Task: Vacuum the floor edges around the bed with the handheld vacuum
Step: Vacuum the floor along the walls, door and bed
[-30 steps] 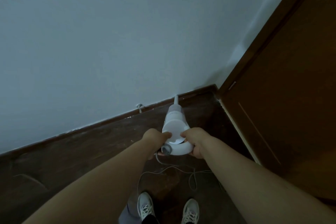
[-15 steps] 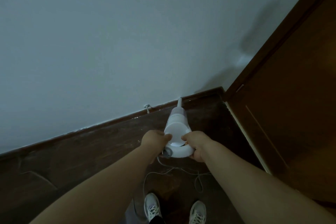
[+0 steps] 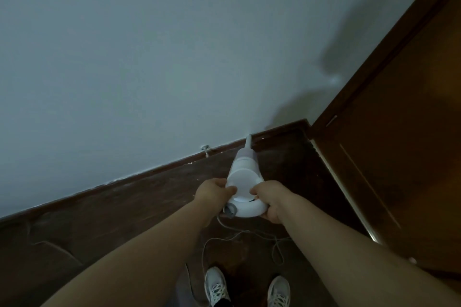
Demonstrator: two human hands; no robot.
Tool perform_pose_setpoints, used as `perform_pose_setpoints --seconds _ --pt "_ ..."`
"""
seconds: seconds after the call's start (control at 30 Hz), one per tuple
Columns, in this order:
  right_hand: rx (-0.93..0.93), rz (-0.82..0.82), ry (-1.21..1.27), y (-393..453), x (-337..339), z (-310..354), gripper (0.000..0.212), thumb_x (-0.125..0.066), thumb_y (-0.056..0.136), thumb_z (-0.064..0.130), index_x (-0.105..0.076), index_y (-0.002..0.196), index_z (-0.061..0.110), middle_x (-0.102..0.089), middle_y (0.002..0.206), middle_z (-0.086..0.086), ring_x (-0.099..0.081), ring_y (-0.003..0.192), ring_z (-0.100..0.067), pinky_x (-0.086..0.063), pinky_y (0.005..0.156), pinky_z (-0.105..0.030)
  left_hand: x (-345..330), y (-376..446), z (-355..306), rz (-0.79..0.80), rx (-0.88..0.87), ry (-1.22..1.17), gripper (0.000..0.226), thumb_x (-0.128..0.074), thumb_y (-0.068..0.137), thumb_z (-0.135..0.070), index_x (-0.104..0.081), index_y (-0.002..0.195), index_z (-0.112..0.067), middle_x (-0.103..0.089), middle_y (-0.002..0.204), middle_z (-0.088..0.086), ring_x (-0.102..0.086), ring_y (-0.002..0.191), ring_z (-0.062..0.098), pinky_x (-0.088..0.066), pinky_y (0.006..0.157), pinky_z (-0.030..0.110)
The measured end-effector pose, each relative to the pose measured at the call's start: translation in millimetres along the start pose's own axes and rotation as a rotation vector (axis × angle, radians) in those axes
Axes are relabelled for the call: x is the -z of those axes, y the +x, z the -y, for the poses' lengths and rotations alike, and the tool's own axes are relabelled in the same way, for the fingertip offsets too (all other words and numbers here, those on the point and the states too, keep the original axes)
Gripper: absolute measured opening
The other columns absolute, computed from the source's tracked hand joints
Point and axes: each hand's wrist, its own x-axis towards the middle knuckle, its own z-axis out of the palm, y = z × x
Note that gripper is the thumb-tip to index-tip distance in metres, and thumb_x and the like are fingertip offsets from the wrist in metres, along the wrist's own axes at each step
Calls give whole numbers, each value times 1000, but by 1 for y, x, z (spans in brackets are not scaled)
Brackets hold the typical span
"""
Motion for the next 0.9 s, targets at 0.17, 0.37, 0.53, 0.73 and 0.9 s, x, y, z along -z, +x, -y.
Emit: perform_pose_setpoints --seconds 0.17,0.37,0.53,0.73,0.9 --pt "3 -1 -2 -6 -12 2 42 -53 94 11 -46 134 8 -53 123 -17 -56 111 -32 -52 90 -41 13 -2 -1 -29 53 81 29 -65 89 -30 -70 104 -5 -66 77 4 -61 62 14 -51 58 24" --pt "-6 7 -20 -13 -22 6 45 -54 93 10 -44 136 10 -47 106 -13 -54 111 -31 -51 85 -39 23 -5 0 -42 82 96 29 -65 89 -30 -70 103 -6 -65 78 5 -60 63 16 -49 55 24" --pt "-9 10 -37 -18 -33 7 44 -56 92 10 -45 134 9 -49 113 -16 -54 113 -32 -51 90 -39 34 -9 6 -52 69 97 32 -65 89 -30 -70 104 -3 -70 92 12 -68 82 26 -58 76 37" --pt "2 15 -70 -22 -41 2 43 -56 92 11 -45 133 9 -50 125 -18 -53 114 -32 -51 90 -39 39 -16 13 -75 58 107 33 -65 89 -30 -70 104 -1 -71 94 14 -69 87 27 -57 84 38" --pt "-2 49 -96 -25 -37 -7 42 -55 92 10 -46 133 8 -51 126 -18 -54 114 -31 -51 95 -40 34 -27 19 -94 55 129 34 -64 89 -30 -70 104 -1 -70 91 14 -64 78 24 -55 81 36"
